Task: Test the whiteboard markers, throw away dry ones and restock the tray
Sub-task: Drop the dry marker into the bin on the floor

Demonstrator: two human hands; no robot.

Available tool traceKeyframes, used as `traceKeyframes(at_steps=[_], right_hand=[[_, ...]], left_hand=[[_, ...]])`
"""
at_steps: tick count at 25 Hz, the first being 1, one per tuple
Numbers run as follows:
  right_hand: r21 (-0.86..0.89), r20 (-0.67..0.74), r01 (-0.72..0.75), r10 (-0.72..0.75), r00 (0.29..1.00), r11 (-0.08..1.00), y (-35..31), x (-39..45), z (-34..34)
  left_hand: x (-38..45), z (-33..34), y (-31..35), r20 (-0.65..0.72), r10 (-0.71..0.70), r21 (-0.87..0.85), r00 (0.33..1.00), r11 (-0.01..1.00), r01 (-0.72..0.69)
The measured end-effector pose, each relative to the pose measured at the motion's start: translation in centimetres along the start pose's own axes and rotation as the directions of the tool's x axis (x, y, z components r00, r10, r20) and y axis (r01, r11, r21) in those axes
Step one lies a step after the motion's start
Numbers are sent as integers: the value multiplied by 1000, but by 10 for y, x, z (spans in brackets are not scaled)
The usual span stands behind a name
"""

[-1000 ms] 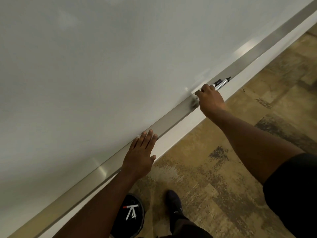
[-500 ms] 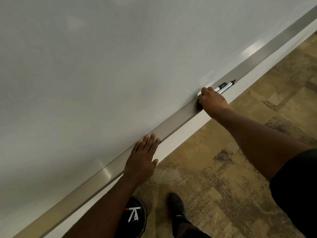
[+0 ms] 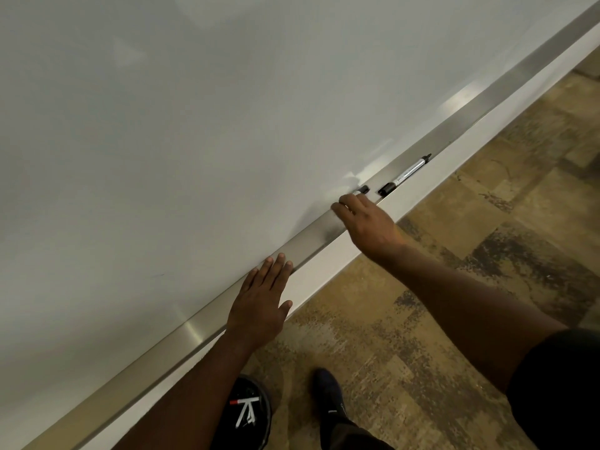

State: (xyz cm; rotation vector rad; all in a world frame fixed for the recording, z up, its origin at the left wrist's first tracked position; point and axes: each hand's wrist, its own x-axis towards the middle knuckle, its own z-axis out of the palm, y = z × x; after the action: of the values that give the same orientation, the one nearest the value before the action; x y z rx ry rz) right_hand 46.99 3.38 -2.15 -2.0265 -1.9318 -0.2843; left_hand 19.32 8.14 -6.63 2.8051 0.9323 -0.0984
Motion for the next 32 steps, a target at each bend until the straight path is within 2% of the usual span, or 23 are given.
traceKeyframes(at_steps=[2,4,7,9,11,13,15,17,19,21,22,24,26,28,29,30,32], right_hand=[[133,-97,-116,129,987,984,-25,-7,-6],[339,-164,-228,296,941,913,-51,-15,-15],[637,-127,-352,543,830,686,-84,-24,-30],[770,4,-422,658,753,479,-104,-28,-36],[853,193,-470,699,688,227,-120,-31,-38],[876,371,-482,678,634,-29,-131,-36,-38],[858,486,-470,625,610,-208,-145,-42,-39],[829,557,-447,576,598,-337,-160,-47,-41],[794,607,-449,509,610,-410,-179,-48,-46],[759,649,-510,400,647,-406,-199,-48,-53],[742,667,-548,337,665,-386,-210,-49,-58],[727,682,-605,239,691,-323,-233,-49,-66],[727,684,-632,196,703,-269,-251,-47,-72],[732,679,-642,176,712,-229,-269,-46,-78],[733,677,-635,180,713,-242,-278,-45,-81],[728,679,-619,182,712,-295,-289,-44,-86],[669,693,-559,141,707,-489,-316,-43,-103]], left_hand=[[-1,-2,0,-14,0,-47,1000,999,-1],[-3,-4,0,-30,-11,-137,999,991,6],[-8,-10,4,-46,-110,-360,993,929,86],[-14,-19,10,-29,-221,-569,975,805,166],[-22,-33,16,-3,-340,-754,940,618,221],[-31,-47,21,42,-457,-876,889,411,253],[-46,-56,17,147,-545,-956,826,136,260],[-63,-61,11,286,-584,-958,760,-165,234],[-83,-68,7,429,-582,-875,691,-458,158],[-101,-77,8,530,-540,-761,654,-643,85],[-109,-81,10,551,-518,-725,654,-686,67],[-131,-87,9,535,-517,-731,668,-679,60],[-151,-93,7,458,-566,-813,685,-579,65],[-171,-100,5,333,-650,-907,683,-419,44],[-179,-106,5,268,-687,-931,676,-365,-1],[-185,-112,7,216,-709,-930,672,-358,-79],[-198,-128,11,166,-721,-846,673,-454,-278]])
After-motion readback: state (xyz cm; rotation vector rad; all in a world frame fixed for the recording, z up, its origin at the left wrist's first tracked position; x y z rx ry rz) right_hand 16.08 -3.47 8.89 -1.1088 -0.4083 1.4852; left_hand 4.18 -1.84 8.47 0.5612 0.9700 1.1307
